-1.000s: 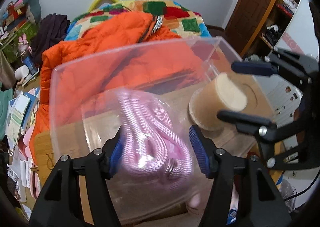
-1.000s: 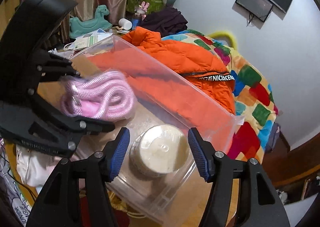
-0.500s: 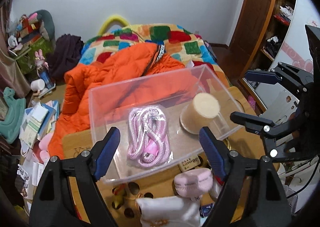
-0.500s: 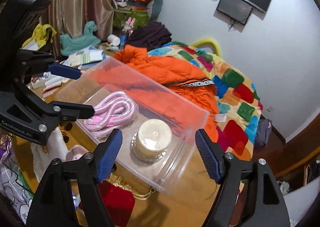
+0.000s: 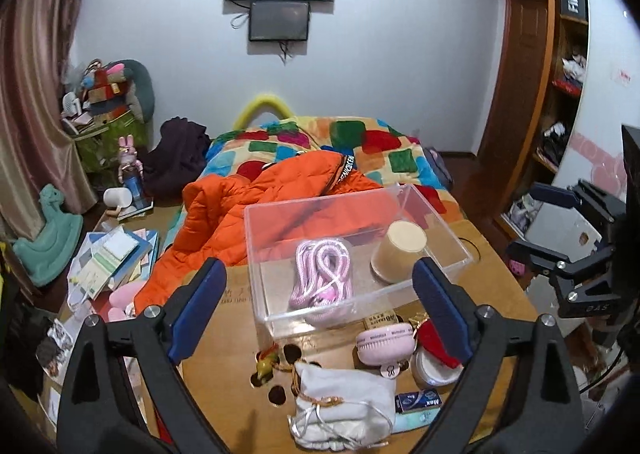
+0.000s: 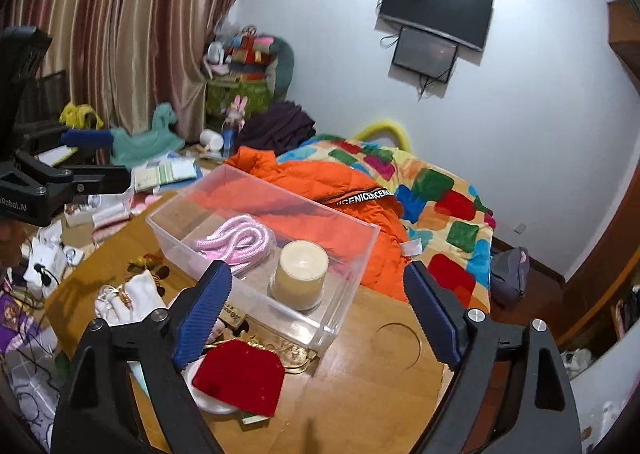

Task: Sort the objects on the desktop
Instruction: 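Move the left tool to the white drawstring pouch and grasp it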

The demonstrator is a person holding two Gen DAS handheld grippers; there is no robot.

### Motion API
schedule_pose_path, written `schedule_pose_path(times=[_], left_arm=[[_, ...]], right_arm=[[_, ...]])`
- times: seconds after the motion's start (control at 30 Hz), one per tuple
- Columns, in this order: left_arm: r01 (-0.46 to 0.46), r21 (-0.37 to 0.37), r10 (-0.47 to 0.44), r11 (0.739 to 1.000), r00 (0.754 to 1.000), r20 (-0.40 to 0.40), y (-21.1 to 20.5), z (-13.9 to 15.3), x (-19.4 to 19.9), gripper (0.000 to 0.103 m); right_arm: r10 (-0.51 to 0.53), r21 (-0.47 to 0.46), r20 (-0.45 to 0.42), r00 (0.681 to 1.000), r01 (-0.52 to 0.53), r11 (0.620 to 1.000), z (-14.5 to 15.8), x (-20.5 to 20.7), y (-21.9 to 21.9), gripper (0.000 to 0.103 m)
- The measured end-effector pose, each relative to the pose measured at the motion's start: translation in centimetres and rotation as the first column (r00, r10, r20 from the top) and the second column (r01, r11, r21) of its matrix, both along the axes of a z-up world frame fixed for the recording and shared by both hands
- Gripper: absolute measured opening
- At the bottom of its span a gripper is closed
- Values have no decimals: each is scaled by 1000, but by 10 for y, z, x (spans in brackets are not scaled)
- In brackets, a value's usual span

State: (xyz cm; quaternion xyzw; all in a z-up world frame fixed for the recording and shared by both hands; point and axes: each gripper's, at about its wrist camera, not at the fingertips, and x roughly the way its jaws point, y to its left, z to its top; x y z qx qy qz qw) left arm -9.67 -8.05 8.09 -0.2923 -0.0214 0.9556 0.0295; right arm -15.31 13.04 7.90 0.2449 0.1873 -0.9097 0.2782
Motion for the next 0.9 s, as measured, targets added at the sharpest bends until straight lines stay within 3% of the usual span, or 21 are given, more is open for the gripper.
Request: schedule_pose_path(times=[0.3, 0.5, 0.77, 0.9], left_arm=[[-41, -22, 41, 999, 999, 7, 1, -39, 26, 98], [-39, 17, 38, 999, 997, 62, 0, -76, 38, 100], [-3, 96, -10, 995, 991, 132, 14, -118, 35, 100], [-6, 98, -9, 995, 988, 154, 18, -132, 33, 100]], right_arm=[[-48, -96, -15, 999, 47, 994, -28, 24, 23, 91], [-83, -118, -40, 996, 77, 990, -54, 34, 33, 92], [-109, -135, 0, 994, 108, 985, -91, 39, 32, 93], [-113, -156, 33, 993, 116, 981, -104, 40, 31, 93]])
